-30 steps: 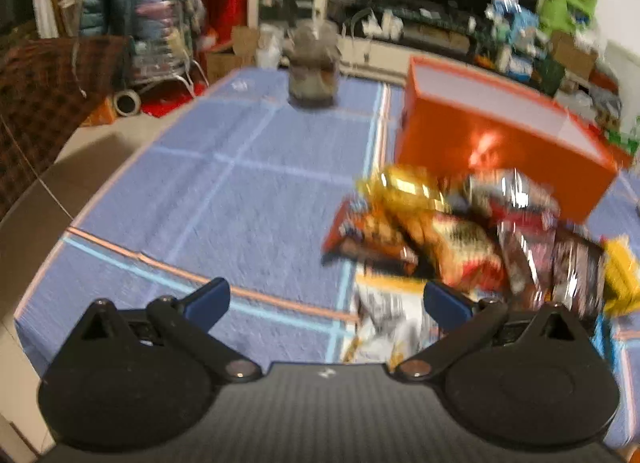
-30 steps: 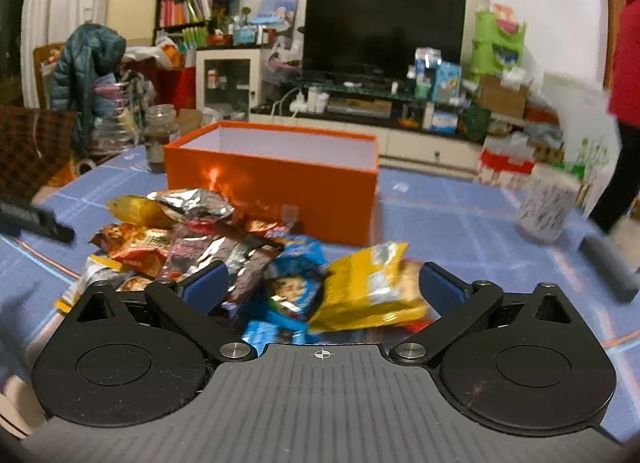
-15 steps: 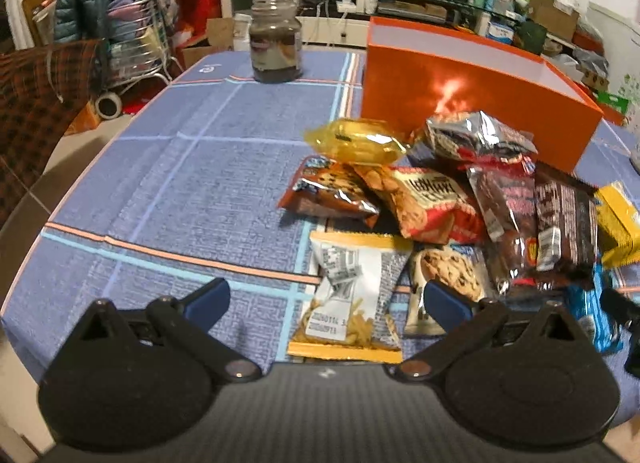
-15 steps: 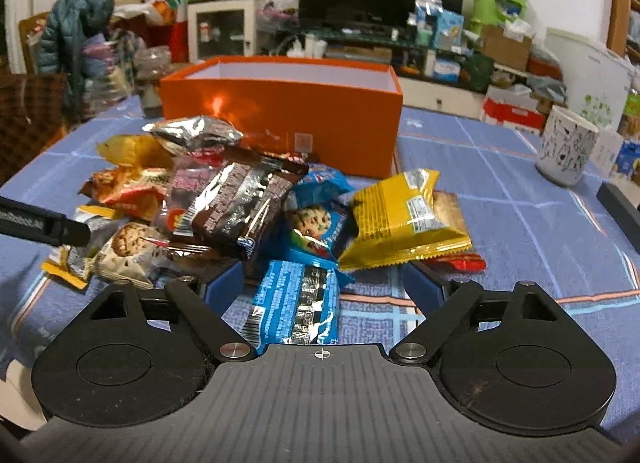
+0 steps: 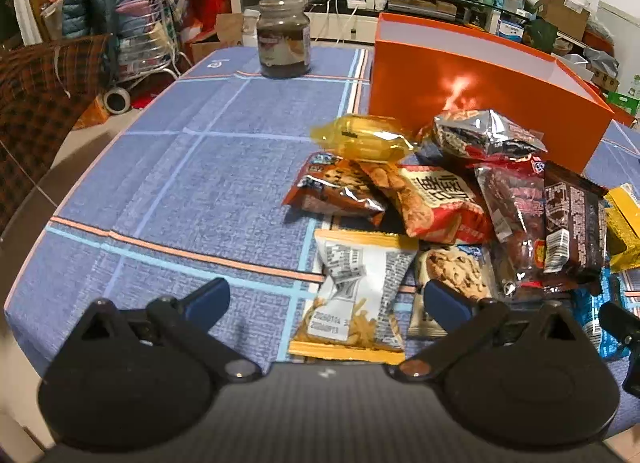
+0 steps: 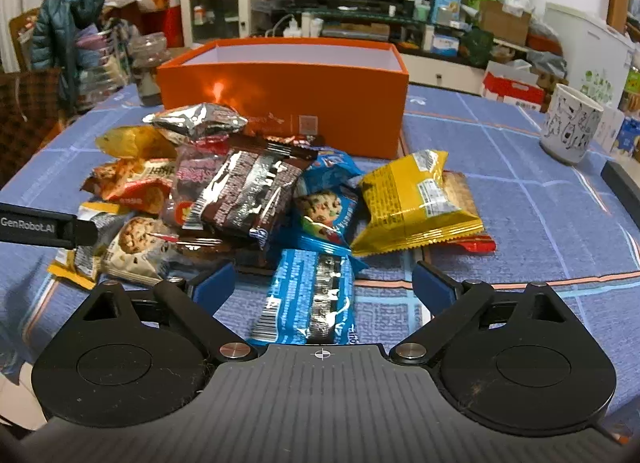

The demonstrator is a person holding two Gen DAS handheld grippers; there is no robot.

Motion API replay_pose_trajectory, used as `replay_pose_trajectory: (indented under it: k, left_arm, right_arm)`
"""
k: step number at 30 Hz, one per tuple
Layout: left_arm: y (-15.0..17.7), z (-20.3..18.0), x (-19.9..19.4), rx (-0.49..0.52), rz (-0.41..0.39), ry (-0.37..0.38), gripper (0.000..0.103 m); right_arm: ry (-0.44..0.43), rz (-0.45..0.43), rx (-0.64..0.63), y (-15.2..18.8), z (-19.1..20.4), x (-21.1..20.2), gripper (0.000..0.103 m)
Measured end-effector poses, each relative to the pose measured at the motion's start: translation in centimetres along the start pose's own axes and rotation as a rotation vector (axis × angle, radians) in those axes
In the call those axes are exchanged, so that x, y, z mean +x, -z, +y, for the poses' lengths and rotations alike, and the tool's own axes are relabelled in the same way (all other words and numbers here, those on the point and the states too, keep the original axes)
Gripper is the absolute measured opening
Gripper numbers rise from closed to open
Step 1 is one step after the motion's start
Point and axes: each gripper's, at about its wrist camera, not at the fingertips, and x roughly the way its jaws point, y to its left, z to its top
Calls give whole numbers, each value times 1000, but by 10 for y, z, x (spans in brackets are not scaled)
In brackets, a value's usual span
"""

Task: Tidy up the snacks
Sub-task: 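Move left gripper toward white chip bag while right gripper approaches blue cookie packet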

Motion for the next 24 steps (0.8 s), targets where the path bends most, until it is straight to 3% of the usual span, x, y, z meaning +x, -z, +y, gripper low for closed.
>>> replay_pose_trajectory:
  k: [6,24]
  left_arm:
    - [0,10,-5,-28,-11,50,102]
    - [3,3,-3,8,-6,22,102]
  right_arm:
    - [-7,-4,29,5,-8,0,90]
    - [9,41,-1,8,-4,8,92]
